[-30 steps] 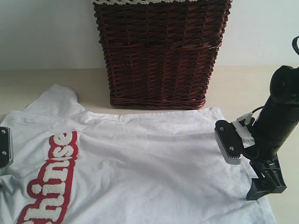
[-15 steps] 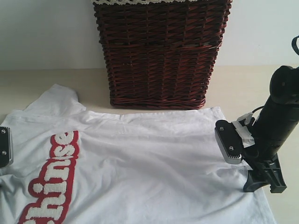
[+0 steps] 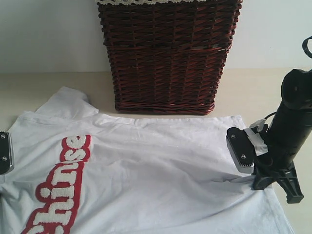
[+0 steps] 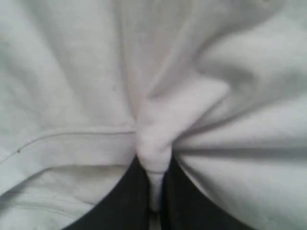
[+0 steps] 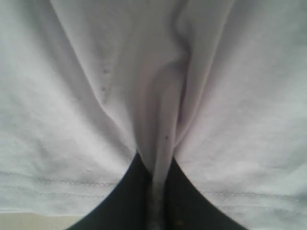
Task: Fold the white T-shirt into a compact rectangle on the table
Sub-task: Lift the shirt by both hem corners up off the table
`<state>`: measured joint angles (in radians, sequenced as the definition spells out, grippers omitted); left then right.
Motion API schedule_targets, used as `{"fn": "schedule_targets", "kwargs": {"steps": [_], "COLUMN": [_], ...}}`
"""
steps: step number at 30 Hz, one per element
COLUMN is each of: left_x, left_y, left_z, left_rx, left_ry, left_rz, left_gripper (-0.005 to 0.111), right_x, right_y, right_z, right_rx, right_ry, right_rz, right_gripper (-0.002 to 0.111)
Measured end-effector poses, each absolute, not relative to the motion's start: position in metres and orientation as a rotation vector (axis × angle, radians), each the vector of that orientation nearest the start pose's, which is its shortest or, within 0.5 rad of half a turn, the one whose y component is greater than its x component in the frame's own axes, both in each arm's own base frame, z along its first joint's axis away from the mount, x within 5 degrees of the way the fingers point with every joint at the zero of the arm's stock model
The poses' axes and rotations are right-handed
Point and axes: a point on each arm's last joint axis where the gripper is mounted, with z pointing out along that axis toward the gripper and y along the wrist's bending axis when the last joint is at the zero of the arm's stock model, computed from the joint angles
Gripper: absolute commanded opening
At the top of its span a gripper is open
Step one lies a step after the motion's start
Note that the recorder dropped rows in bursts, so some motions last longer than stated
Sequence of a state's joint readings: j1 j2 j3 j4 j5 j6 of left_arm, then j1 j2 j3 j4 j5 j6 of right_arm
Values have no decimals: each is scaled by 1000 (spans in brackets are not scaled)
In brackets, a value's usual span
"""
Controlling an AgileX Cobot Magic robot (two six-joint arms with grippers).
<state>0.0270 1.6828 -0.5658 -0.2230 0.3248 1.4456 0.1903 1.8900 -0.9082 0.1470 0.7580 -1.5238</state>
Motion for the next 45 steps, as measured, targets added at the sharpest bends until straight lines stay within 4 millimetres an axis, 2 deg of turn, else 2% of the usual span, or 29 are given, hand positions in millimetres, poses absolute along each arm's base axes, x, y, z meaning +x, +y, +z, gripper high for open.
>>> {"fn": "schedule_targets", "kwargs": {"steps": [4, 9, 15, 19, 22, 24, 29, 32, 37, 41, 45], "left_x": [237, 236, 234, 230, 224, 222, 237, 250, 262, 255, 241], "left_y": [0, 0, 0, 0, 3, 6, 11, 12, 13, 13, 11], "left_z": [116, 146, 166, 167, 167, 172, 194, 211, 259, 302, 335], "left_rx": [1605, 1412, 1326, 1404, 1541, 1569, 1466, 1431, 1338, 1246, 1176], "left_ry": [2374, 2343, 2299, 2297, 2287, 2273, 2248, 2170, 2017, 1892, 1787], "left_rz": [162, 240, 283, 286, 317, 378, 503, 579, 698, 782, 840], "left_gripper": [0, 0, 0, 0, 0, 0, 0, 0, 0, 0, 0], "right_x": [285, 287, 298, 297, 300, 303, 302, 300, 290, 270, 252], "right_y": [62, 55, 54, 54, 54, 56, 58, 58, 56, 52, 48], "right_z": [109, 118, 163, 189, 211, 223, 237, 243, 266, 301, 327], "right_rx": [-2312, -2315, -2062, -1941, -1873, -1821, -1757, -1744, -1698, -1623, -1563], "right_ry": [2155, 2191, 2264, 2338, 2289, 2247, 2209, 2198, 2141, 2054, 1983], "right_rz": [156, 13, -152, -172, -227, -254, -258, -264, -308, -366, -413], "right_gripper": [0, 0, 0, 0, 0, 0, 0, 0, 0, 0, 0]}}
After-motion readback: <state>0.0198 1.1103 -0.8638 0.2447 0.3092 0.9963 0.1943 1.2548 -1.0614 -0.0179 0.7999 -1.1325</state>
